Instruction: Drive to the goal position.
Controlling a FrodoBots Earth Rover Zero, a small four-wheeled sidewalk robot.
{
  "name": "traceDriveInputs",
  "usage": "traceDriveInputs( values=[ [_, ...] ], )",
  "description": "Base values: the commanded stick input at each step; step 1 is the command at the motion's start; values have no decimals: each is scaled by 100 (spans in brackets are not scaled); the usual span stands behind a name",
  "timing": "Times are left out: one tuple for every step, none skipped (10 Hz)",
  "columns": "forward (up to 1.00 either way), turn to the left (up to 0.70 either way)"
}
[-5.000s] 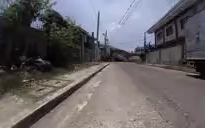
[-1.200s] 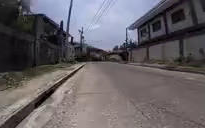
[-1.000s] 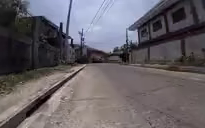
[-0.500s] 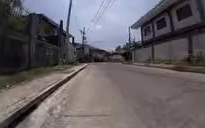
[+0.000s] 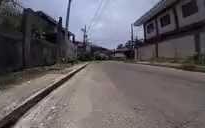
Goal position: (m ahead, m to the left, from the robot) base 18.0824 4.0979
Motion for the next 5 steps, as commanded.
traceDriveInputs(
  values=[
    [100,0],
    [100,0],
    [100,0],
    [100,0],
    [100,0]
  ],
)
